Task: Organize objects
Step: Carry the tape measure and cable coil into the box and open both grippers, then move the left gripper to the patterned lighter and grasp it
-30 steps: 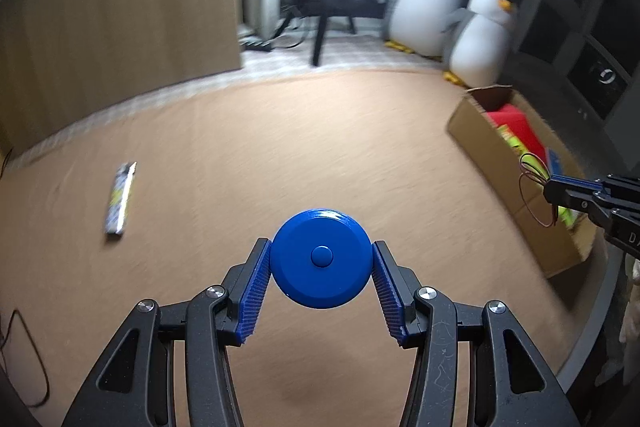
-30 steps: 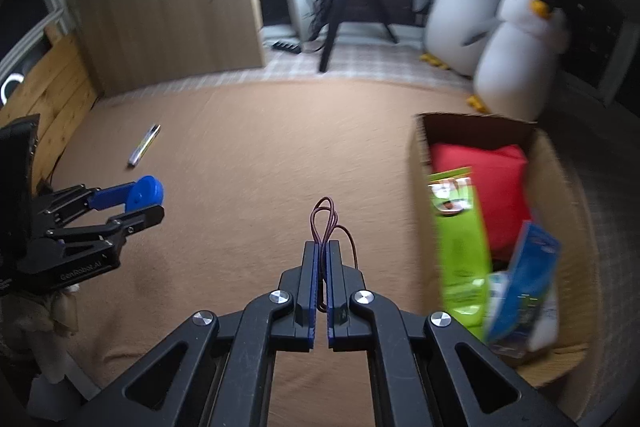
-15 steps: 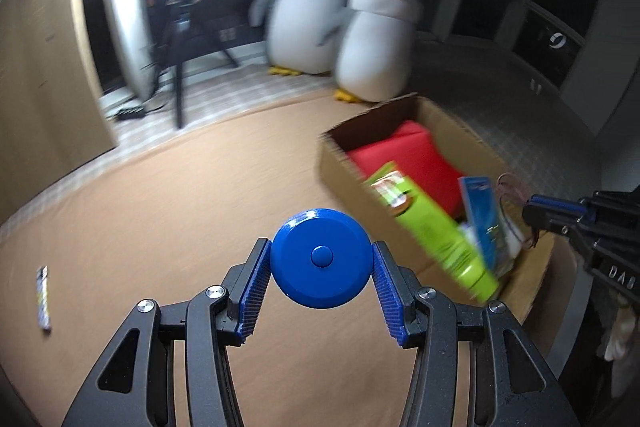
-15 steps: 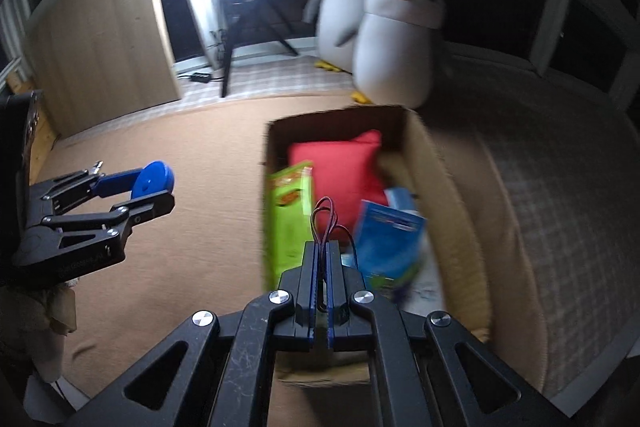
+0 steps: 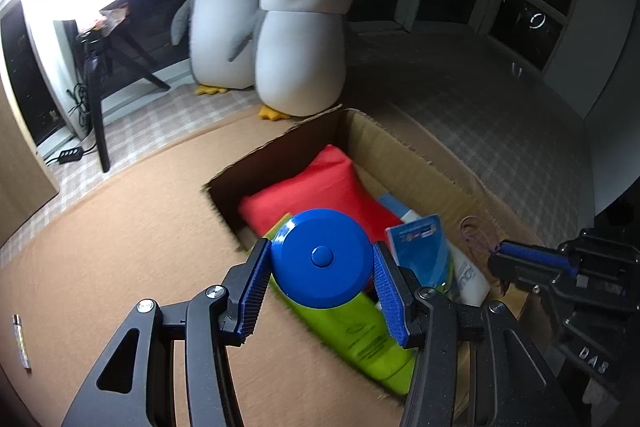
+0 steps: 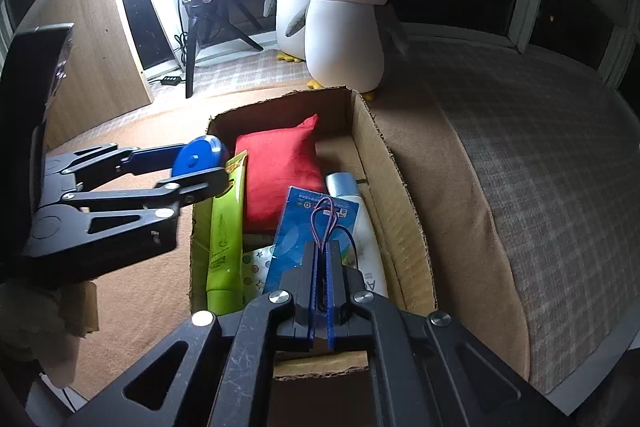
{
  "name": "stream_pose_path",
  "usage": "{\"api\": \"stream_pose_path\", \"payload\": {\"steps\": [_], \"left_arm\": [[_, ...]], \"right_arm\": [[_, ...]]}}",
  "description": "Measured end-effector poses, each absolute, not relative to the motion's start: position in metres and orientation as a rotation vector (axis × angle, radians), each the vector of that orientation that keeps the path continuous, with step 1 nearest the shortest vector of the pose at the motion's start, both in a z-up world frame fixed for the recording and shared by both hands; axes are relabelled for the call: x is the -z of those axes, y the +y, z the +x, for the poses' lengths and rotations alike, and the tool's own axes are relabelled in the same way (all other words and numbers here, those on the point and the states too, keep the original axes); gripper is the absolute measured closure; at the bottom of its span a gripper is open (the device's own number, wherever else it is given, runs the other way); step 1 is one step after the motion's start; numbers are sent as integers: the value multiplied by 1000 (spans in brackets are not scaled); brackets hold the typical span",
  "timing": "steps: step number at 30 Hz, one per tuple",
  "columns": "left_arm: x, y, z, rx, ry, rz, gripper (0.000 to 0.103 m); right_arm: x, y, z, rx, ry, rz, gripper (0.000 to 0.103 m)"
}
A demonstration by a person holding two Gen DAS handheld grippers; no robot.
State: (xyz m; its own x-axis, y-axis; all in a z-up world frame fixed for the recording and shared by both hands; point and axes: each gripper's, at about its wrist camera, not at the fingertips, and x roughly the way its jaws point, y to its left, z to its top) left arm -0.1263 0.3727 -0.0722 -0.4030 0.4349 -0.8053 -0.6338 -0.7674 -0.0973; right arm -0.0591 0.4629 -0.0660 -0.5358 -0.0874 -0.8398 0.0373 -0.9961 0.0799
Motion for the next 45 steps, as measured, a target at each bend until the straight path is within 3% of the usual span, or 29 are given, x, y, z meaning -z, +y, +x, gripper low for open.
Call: {"api": "stream_pose_path", "payload": {"steps": [12,14,18,23,31,40,45], "left_arm": [[73,396,-130,-2166,305,-1155,49],[72,397,-130,-2161,306,-1150,49],[68,397,-129,-2154,296,-1141,40],[65,389,-132,-2172,285,-1133,40],[62,356,-137,-2216,251,-1144,40],[66,264,-144,-2318,197,-1215,40],[69,197,-150,-2400,160,-1270,39]], "right_arm": [[68,472,-63,2681,-104,1475,99],[69,472,-63,2679,-105,1475,95],[68,473,-63,2689,-105,1467,67],[65,475,-63,2700,-136,1456,66],[61,469,-62,2709,-175,1449,54],[60,429,-61,2674,-135,1430,42],[66,396,-65,2624,-101,1442,41]]}}
